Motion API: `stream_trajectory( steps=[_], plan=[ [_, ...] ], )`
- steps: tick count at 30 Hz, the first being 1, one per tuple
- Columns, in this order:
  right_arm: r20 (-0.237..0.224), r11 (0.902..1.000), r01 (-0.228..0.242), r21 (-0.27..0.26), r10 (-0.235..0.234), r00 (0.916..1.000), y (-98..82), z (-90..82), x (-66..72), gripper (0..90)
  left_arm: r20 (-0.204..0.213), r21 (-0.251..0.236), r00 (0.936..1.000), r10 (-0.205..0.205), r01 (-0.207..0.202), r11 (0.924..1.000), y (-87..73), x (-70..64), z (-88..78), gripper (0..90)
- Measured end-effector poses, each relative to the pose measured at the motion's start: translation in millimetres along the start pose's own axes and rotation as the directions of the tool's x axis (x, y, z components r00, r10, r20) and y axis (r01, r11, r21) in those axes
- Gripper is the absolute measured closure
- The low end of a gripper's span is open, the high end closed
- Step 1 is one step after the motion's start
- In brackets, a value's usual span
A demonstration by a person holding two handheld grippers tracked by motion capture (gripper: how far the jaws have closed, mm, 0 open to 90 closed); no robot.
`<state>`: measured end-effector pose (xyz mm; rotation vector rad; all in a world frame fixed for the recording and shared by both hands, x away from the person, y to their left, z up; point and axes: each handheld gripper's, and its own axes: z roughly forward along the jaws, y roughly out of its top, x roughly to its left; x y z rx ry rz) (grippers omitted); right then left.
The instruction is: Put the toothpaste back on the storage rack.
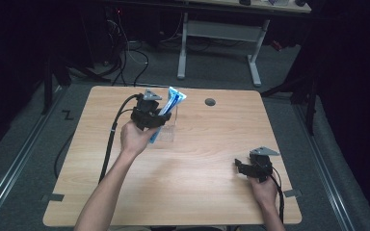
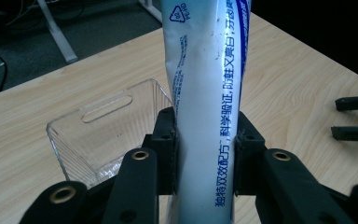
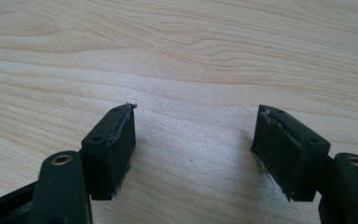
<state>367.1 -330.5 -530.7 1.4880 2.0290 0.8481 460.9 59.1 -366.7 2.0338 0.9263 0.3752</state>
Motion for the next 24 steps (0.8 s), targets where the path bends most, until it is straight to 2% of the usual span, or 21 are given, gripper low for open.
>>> stream_trajectory(
  steps=[3, 6, 7, 12, 17, 24],
  plan=[
    [-0.001, 1.0000, 0.002, 0.000, -0.002, 1.0000, 0.0, 0.0, -0.2, 29.7, -0.010, -0.023, 0.9999, -0.005, 0.005, 0.9997, 3.5, 1.8, 0.4, 68.6],
    [-0.001, 1.0000, 0.003, 0.000, -0.003, 1.0000, 0.0, 0.0, -0.2, 29.7, -0.052, -0.025, 0.9982, 0.030, -0.031, 0.9992, 7.0, -0.4, 1.6, 68.7],
    [-0.001, 1.0000, 0.002, 0.000, -0.002, 1.0000, 0.0, 0.0, -0.2, 29.7, -0.051, -0.025, 0.9982, 0.030, -0.031, 0.9992, 7.8, -0.2, 1.9, 68.7],
    [-0.001, 1.0000, 0.002, 0.000, -0.002, 1.0000, 0.0, 0.1, -0.2, 29.7, -0.048, -0.034, 0.9988, 0.007, -0.009, 0.9994, 12.9, 4.3, 5.6, 68.7],
    [-0.002, 1.0000, 0.003, 0.000, -0.003, 1.0000, 0.0, 0.1, -0.3, 29.7, -0.023, -0.069, 0.9983, -0.054, 0.052, 0.9963, 15.4, 12.7, 8.8, 68.7],
    [0.002, 1.0000, -0.001, 0.002, 0.001, 1.0000, 0.1, 0.3, -0.5, 27.6, -0.045, -0.082, 0.9957, -0.081, 0.078, 0.9936, 16.4, 18.2, 15.5, 68.7]
  ],
)
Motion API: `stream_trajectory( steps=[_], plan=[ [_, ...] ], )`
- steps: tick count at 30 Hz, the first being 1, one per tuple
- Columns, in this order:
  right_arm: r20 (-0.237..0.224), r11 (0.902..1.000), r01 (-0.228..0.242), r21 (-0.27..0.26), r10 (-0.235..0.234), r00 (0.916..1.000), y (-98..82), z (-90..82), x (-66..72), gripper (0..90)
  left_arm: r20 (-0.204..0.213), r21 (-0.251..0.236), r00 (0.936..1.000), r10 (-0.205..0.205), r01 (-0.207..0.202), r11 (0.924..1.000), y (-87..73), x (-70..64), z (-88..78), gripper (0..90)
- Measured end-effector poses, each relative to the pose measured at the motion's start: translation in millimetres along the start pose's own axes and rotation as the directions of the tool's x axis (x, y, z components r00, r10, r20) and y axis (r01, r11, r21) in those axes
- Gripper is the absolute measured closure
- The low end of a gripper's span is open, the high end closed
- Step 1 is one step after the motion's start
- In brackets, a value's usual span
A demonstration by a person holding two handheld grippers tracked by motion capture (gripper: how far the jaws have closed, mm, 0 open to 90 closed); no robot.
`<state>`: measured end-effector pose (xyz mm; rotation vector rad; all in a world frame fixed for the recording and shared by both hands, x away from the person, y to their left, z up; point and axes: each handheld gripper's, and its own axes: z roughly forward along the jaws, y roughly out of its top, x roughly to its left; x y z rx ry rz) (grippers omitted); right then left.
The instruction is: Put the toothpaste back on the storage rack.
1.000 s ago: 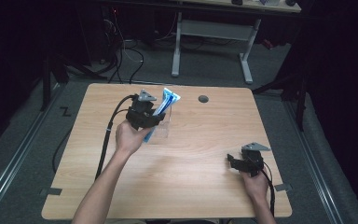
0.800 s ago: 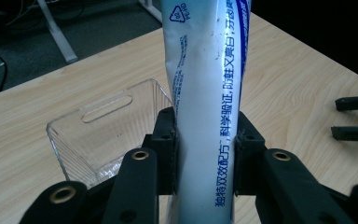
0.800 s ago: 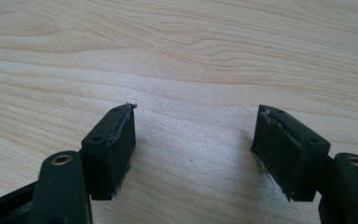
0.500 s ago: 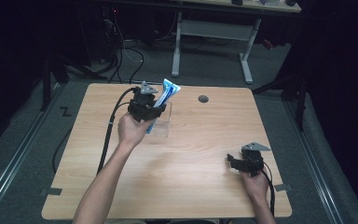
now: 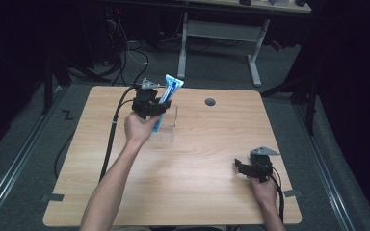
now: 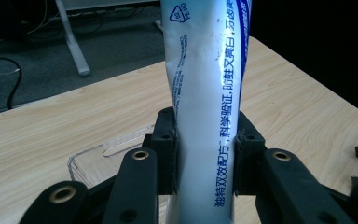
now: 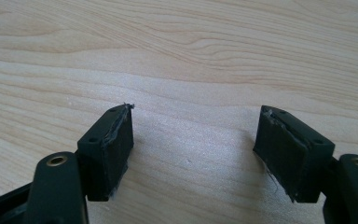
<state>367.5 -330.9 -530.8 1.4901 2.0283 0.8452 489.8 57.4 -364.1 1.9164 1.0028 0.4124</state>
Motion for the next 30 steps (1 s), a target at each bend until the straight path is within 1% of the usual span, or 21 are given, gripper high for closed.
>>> stream_trajectory(
  steps=[1, 6, 9, 11, 14, 18, 21, 25, 28, 30],
  plan=[
    [0.000, 1.0000, 0.000, 0.000, 0.000, 1.0000, 0.0, 0.0, -0.1, 27.4, -0.004, -0.001, 1.0000, 0.006, -0.006, 1.0000, 0.2, 0.3, 1.3, 68.7],
    [0.011, 1.0000, -0.009, 0.004, 0.009, 0.9999, 0.2, 0.4, -0.2, 24.4, -0.019, -0.002, 0.9998, -0.002, 0.002, 1.0000, 2.8, 2.4, 9.1, 68.6],
    [0.015, 0.9999, -0.012, 0.007, 0.012, 0.9998, 0.2, 0.4, -0.1, 23.6, -0.028, -0.018, 0.9996, -0.005, 0.004, 0.9998, 5.4, 1.9, 12.7, 68.6],
    [0.015, 0.9999, -0.010, 0.006, 0.009, 0.9998, 0.2, 0.5, -0.1, 23.6, -0.025, -0.034, 0.9996, -0.012, 0.012, 0.9993, 8.0, 1.0, 14.9, 68.6],
    [0.016, 0.9999, -0.011, 0.006, 0.011, 0.9998, 0.3, 0.4, 0.2, 23.7, -0.039, -0.061, 0.9991, -0.017, 0.015, 0.9980, 9.7, -1.3, 19.9, 68.6],
    [0.014, 0.9999, -0.012, 0.006, 0.012, 0.9998, 0.2, 0.5, -0.3, 23.8, -0.050, -0.058, 0.9985, -0.024, 0.021, 0.9981, 11.3, -0.9, 27.4, 68.6],
    [0.013, 0.9999, -0.015, 0.007, 0.015, 0.9998, 0.3, 0.5, -0.1, 23.9, -0.051, -0.069, 0.9981, -0.035, 0.031, 0.9971, 11.4, -1.0, 32.2, 68.6],
    [0.013, 0.9998, -0.018, 0.007, 0.018, 0.9998, 0.3, 0.6, 0.1, 23.9, -0.055, -0.080, 0.9979, -0.034, 0.030, 0.9964, 11.1, 0.1, 35.8, 68.5],
    [0.013, 0.9998, -0.018, 0.007, 0.018, 0.9998, 0.4, 0.7, 0.2, 23.9, -0.055, -0.085, 0.9975, -0.043, 0.039, 0.9956, 10.4, 3.5, 38.2, 68.5],
    [0.012, 0.9998, -0.017, 0.007, 0.017, 0.9998, 0.6, 0.9, 0.4, 24.0, -0.065, -0.086, 0.9967, -0.049, 0.044, 0.9954, 9.6, 5.8, 40.3, 68.5]
  ],
)
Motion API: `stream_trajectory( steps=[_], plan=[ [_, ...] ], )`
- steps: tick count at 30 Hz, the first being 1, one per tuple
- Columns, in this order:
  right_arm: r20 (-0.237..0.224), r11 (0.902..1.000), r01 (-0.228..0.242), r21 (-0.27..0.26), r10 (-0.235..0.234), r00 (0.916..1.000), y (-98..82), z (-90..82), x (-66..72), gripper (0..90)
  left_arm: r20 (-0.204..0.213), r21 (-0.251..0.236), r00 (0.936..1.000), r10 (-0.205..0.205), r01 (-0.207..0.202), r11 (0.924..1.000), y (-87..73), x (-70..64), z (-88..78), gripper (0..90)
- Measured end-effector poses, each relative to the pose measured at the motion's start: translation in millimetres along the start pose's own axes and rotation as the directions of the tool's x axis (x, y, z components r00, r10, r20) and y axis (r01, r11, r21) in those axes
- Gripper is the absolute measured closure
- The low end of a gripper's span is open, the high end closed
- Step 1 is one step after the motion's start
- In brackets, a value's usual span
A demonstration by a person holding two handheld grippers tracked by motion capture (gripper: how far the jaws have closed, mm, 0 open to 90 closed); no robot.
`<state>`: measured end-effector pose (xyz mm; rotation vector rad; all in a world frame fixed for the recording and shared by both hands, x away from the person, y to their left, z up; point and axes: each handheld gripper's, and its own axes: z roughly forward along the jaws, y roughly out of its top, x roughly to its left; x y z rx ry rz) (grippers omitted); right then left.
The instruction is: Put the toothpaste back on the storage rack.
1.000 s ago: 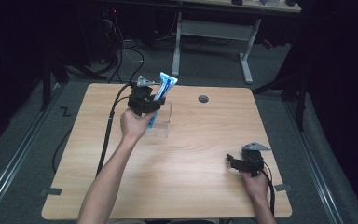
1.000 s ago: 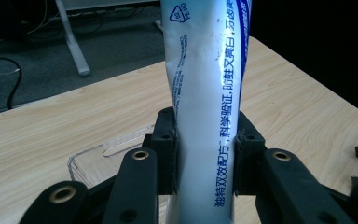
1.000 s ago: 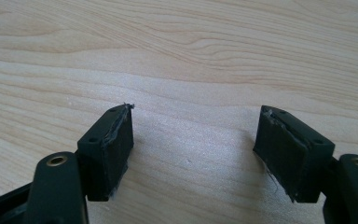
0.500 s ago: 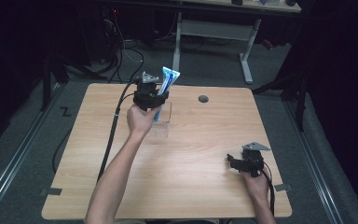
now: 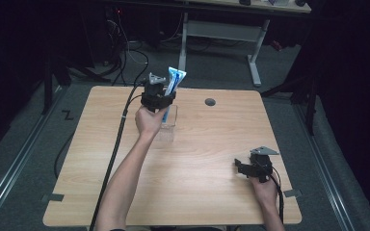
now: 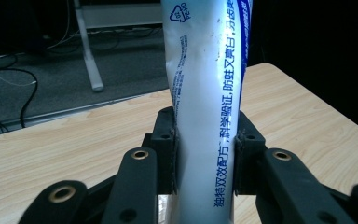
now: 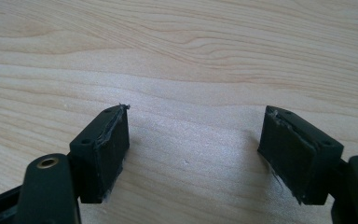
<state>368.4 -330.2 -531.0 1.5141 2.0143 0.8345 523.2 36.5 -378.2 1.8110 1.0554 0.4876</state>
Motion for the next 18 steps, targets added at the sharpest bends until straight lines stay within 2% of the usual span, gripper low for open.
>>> stream_trajectory(
  steps=[9, 14, 18],
  plan=[
    [-0.003, 1.0000, 0.005, -0.002, -0.005, 1.0000, 0.3, 0.4, 0.1, 24.0, -0.007, 0.006, 0.9997, -0.024, 0.024, 0.9997, -7.9, 6.5, 11.8, 68.4],
    [-0.004, 1.0000, 0.009, -0.003, -0.009, 0.9999, 0.5, 0.7, -0.1, 24.0, -0.023, 0.014, 0.9996, -0.017, 0.017, 0.9998, -10.0, 10.5, 15.5, 68.3],
    [-0.004, 1.0000, 0.008, -0.002, -0.009, 1.0000, 0.5, 0.7, 0.1, 24.0, -0.018, 0.007, 0.9996, -0.022, 0.022, 0.9997, -10.7, 13.5, 17.4, 68.3]
  ],
)
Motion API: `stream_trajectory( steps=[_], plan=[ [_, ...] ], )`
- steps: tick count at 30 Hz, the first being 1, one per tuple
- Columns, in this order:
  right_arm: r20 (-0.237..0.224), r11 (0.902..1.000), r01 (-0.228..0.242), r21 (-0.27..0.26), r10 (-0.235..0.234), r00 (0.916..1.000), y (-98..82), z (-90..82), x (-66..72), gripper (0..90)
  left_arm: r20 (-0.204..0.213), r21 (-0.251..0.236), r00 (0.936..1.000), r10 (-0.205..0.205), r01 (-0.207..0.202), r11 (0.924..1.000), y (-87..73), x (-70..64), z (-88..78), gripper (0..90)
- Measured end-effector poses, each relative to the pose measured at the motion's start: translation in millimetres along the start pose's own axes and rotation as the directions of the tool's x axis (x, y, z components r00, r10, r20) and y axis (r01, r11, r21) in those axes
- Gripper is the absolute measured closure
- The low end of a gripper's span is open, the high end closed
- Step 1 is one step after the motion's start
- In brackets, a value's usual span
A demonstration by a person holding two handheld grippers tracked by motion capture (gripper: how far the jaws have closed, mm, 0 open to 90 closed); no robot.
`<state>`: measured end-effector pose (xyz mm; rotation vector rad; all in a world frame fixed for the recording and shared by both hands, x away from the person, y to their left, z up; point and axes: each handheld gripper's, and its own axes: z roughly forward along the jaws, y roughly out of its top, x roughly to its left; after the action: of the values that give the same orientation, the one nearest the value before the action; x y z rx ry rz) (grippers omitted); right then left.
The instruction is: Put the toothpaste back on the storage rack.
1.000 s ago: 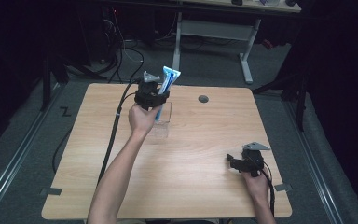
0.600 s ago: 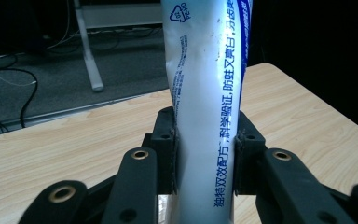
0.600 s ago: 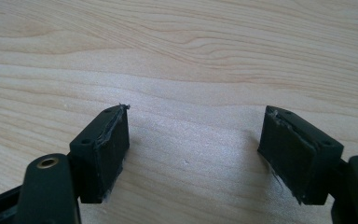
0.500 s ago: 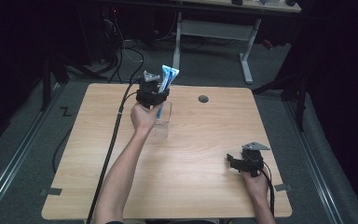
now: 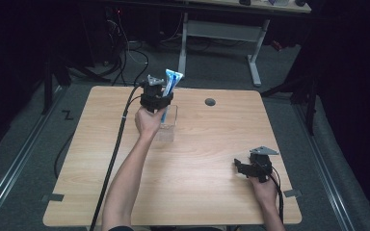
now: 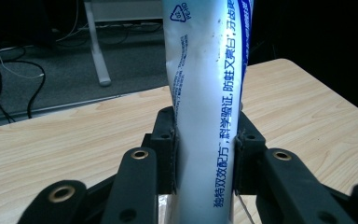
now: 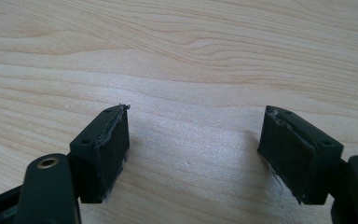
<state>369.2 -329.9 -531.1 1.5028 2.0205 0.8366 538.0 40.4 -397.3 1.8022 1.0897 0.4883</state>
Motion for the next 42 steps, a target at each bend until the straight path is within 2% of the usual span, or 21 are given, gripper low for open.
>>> stream_trajectory(
  steps=[5, 15, 21, 26, 29, 42],
  plan=[
    [-0.001, 1.0000, 0.001, -0.001, -0.001, 1.0000, 0.0, 0.1, 0.0, 24.1, 0.008, -0.013, 0.9999, -0.011, 0.011, 0.9999, -0.9, 0.9, 3.3, 68.2],
    [-0.001, 1.0000, 0.000, 0.000, 0.000, 1.0000, 0.0, 0.0, 0.1, 24.1, 0.014, -0.009, 0.9998, 0.012, -0.012, 0.9999, -2.9, -1.1, 5.8, 68.0],
    [0.000, 1.0000, 0.001, 0.000, -0.001, 1.0000, 0.0, 0.0, 0.0, 24.1, 0.010, -0.015, 0.9999, -0.002, 0.002, 0.9999, -3.3, 1.9, 7.2, 68.0],
    [-0.001, 1.0000, 0.000, 0.000, 0.000, 1.0000, 0.0, 0.0, 0.1, 24.1, 0.007, -0.015, 0.9999, 0.009, -0.008, 0.9999, -6.2, 2.3, 8.0, 67.9],
    [-0.001, 1.0000, -0.001, 0.001, 0.001, 1.0000, 0.0, 0.0, 0.2, 24.1, 0.006, -0.018, 1.0000, 0.000, 0.000, 0.9998, -8.8, 3.4, 8.0, 67.8],
    [0.000, 1.0000, 0.000, 0.001, 0.000, 1.0000, 0.0, 0.0, 0.1, 24.1, 0.006, 0.005, 1.0000, -0.008, 0.008, 1.0000, -14.0, 8.7, 3.9, 67.3]
  ],
)
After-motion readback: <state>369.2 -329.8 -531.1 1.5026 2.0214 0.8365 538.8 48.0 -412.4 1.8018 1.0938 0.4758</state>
